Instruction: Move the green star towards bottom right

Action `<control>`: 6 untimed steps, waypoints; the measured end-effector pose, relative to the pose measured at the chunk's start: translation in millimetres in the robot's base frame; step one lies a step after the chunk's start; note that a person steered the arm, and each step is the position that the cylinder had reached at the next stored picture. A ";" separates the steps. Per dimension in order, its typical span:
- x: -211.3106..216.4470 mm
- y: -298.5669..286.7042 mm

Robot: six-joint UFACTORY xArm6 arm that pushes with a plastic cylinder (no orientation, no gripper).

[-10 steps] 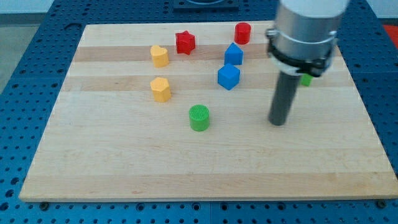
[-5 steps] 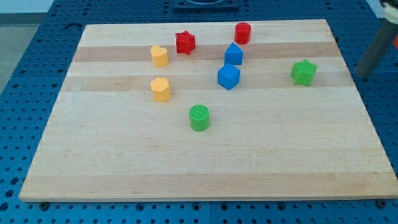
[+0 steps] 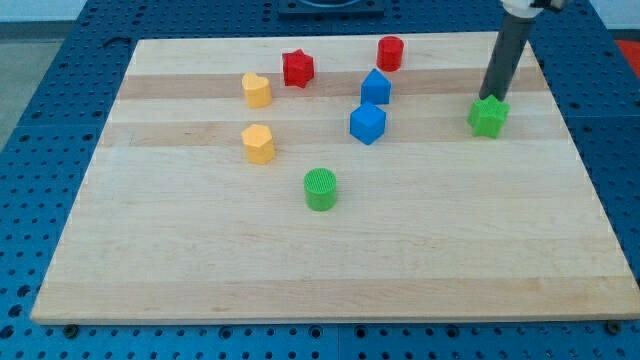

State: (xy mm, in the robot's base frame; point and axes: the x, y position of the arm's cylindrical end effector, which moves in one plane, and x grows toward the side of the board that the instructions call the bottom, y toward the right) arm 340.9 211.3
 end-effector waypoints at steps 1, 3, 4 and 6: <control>20.5 -1.8; 40.7 -39.1; 42.5 -59.6; 71.9 -73.3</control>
State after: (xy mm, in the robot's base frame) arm 412.8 138.0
